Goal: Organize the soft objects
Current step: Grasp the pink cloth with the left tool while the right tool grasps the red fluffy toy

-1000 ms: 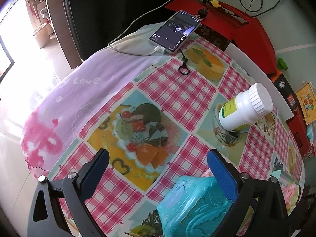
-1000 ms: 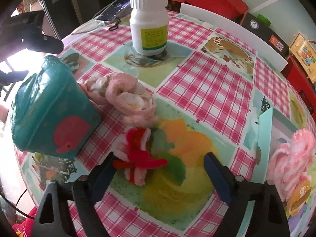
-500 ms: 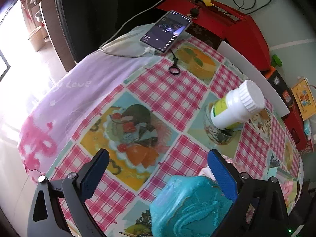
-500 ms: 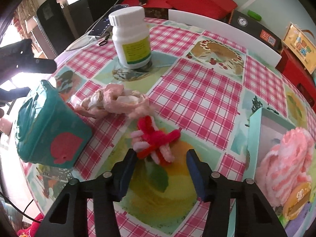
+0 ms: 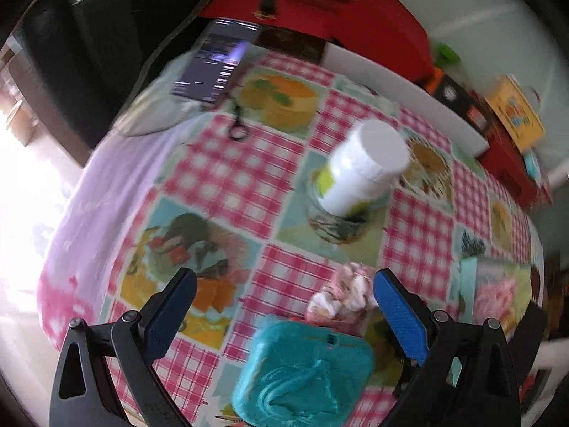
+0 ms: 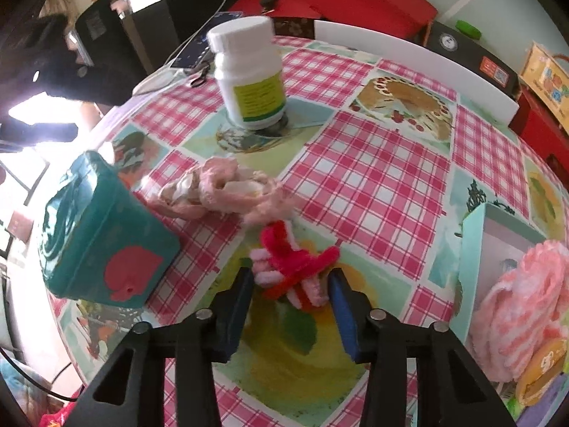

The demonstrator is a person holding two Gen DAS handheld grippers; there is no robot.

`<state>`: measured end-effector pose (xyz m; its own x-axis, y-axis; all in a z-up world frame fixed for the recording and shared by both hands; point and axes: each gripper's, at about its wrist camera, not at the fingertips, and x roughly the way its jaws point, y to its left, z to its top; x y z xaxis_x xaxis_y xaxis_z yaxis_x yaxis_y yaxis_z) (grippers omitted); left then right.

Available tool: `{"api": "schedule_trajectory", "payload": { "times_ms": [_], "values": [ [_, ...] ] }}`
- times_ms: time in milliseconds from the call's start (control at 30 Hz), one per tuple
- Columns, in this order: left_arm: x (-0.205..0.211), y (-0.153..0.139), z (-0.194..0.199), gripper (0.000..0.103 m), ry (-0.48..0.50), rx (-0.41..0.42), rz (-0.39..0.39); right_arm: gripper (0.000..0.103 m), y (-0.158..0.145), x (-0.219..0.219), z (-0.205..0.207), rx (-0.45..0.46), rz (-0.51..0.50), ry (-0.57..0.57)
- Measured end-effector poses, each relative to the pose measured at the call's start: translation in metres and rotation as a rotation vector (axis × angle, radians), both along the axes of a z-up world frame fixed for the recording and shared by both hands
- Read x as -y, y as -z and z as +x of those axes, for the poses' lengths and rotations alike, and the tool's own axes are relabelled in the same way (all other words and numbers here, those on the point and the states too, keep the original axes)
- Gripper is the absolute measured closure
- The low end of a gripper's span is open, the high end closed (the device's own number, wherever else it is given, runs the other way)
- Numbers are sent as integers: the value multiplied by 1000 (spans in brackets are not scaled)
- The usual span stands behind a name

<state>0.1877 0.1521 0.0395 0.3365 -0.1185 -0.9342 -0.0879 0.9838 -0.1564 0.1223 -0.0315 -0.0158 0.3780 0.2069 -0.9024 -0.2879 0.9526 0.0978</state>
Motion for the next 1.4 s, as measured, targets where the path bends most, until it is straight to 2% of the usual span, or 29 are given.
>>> {"api": "schedule_trajectory", "payload": {
  "times_ms": [100, 167, 467, 567, 733, 800, 833, 1033, 1200, 1400],
  "values": [
    [14, 8, 15, 4, 91, -78, -61, 59, 1, 7, 1, -2, 11, 17],
    [25, 15, 23, 4, 129, -133, -65, 60, 2, 12, 2, -3, 21, 31],
    [72, 37, 41, 6, 278, -271, 107, 61, 4, 29, 5, -16, 34, 78],
    [81, 47, 46, 18, 297, -322, 123, 61, 3, 32, 5, -20, 40, 86],
    [96, 63, 47, 21, 313, -371, 159, 61, 3, 32, 6, -22, 50, 91],
    [102, 71, 48, 34, 313, -392, 158, 61, 2, 32, 6, -21, 53, 95],
    [104, 74, 47, 35, 317, -402, 155, 61, 1, 33, 6, -20, 55, 98],
    [118, 85, 45, 52, 326, -409, 161, 61, -2, 36, 5, -17, 65, 108],
    [127, 89, 46, 61, 288, -380, 136, 61, -3, 38, 6, -17, 72, 113],
    [127, 85, 30, 75, 231, -287, 92, 61, -4, 39, 6, -15, 75, 115]
  ]
}}
